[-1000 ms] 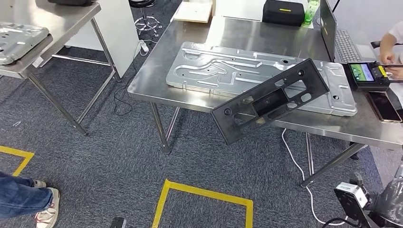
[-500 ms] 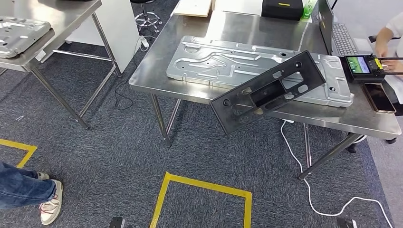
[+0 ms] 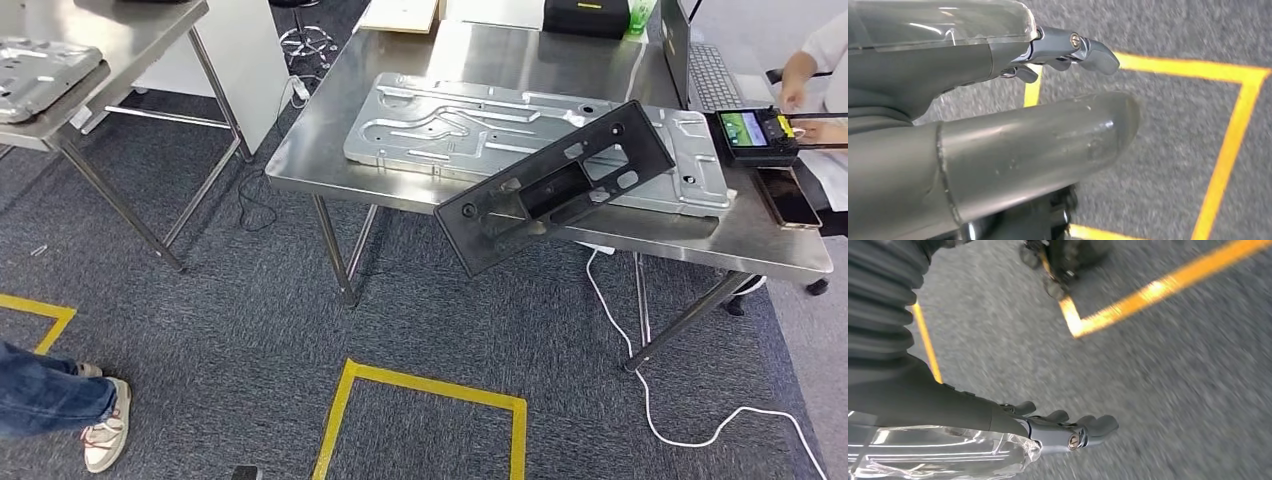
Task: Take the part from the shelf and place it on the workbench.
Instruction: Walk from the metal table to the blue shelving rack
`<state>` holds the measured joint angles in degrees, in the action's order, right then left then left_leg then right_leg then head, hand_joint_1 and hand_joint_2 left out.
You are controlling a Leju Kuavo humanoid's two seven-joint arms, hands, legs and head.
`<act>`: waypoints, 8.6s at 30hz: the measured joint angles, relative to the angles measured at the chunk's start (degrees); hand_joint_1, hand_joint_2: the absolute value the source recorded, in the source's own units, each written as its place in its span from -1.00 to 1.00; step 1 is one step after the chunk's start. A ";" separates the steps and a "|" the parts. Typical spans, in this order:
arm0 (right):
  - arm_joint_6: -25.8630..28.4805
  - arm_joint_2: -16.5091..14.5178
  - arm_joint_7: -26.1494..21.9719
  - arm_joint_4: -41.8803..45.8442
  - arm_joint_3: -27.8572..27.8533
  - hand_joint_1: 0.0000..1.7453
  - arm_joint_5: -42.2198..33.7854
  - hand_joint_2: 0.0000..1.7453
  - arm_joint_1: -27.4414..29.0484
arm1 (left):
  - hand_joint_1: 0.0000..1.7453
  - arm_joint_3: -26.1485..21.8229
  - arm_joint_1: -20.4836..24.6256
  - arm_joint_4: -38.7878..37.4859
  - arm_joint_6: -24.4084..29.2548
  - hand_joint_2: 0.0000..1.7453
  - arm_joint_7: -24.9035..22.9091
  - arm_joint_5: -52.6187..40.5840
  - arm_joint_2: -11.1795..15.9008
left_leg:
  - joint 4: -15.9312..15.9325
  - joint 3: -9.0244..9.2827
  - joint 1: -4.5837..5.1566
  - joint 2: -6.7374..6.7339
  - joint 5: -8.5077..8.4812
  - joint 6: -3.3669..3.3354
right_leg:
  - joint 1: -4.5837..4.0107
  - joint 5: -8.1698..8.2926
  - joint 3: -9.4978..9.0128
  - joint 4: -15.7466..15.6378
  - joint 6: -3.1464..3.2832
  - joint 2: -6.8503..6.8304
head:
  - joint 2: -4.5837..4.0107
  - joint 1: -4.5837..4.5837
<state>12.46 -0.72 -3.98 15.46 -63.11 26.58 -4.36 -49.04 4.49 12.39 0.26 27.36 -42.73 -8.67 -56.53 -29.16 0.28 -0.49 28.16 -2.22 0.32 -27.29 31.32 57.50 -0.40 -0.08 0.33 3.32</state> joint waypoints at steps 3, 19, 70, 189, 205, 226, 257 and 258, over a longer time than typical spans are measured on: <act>-1.23 -0.72 0.22 -0.82 -0.14 -1.00 0.72 1.00 -0.26 | -1.00 -0.22 -0.14 0.00 0.42 -1.00 -0.10 0.00 0.26 | 1.02 0.14 -0.59 -0.18 -0.95 -0.91 | 0.08 -3.45 2.15 4.77 -0.71 0.07 | 0.00 0.07; -2.67 -2.30 2.06 -2.27 0.18 -1.00 5.03 -1.00 -0.93 | -1.00 -0.97 -0.22 -0.02 -0.26 -1.00 0.49 -0.82 0.35 | -8.57 -4.36 -0.92 0.04 4.63 2.39 | 0.88 -0.42 0.40 0.59 0.97 0.09 | 0.00 -0.03; -2.42 -5.08 -10.02 -2.99 4.87 -1.00 11.66 -1.00 -0.44 | -1.00 -2.02 -1.54 -0.04 3.59 -1.00 -1.99 -3.70 -0.12 | -1.25 -2.47 -0.40 3.30 -1.24 -0.86 | 0.81 -6.05 6.23 13.96 -1.68 0.21 | 0.00 0.06; -2.21 -4.46 -10.33 -3.10 6.85 -1.00 16.77 1.00 -0.43 | -1.00 -3.74 -0.56 -0.11 4.07 -1.00 -2.33 -5.75 -1.50 | -0.48 -2.44 -0.11 0.42 -1.33 -0.46 | 0.41 -9.81 3.49 12.74 -0.94 -0.40 | 0.00 -0.68; -2.16 -4.42 -10.52 -3.09 6.86 -1.00 17.08 1.00 -0.18 | -1.00 -3.97 -0.59 -0.11 4.38 -1.00 -2.21 -5.89 -1.43 | -16.10 -10.37 -0.58 1.46 6.22 2.59 | 0.38 -1.18 -0.30 0.30 1.63 -0.91 | 0.00 -0.95; -2.18 -4.24 -10.72 -3.14 6.85 -1.00 17.90 1.00 -0.18 | -1.00 -4.40 -0.54 -0.11 4.55 -1.00 -2.14 -6.02 -1.31 | -0.85 -2.25 -0.41 5.67 -1.28 0.59 | 0.75 -1.50 1.17 3.55 -0.78 3.45 | 0.00 -0.90; -2.46 -4.18 -10.87 -3.15 6.87 -1.00 19.08 1.00 -0.24 | -1.00 -4.68 -0.50 -0.11 4.52 -1.00 -2.25 -6.78 -1.37 | -0.87 -2.44 -0.78 6.35 -1.53 0.95 | 1.17 -1.16 1.46 3.25 -1.04 4.06 | 0.00 -0.92; -2.46 -4.18 -10.87 -3.15 6.87 -1.00 19.13 1.00 -0.24 | -1.00 -4.68 -0.45 -0.11 4.52 -1.00 -2.26 -6.79 -1.37 | -1.06 -2.76 -0.78 6.98 -1.50 1.28 | 1.22 -0.90 1.03 1.94 -1.01 5.05 | 0.00 -0.93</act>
<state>10.00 -4.90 -14.85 12.31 -56.24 45.71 -4.60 -53.72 4.04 12.28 4.79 25.10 -49.52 -10.04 -57.59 -31.93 -0.51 6.49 26.66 -0.94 1.55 -28.19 32.35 59.43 -1.42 4.97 0.33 2.38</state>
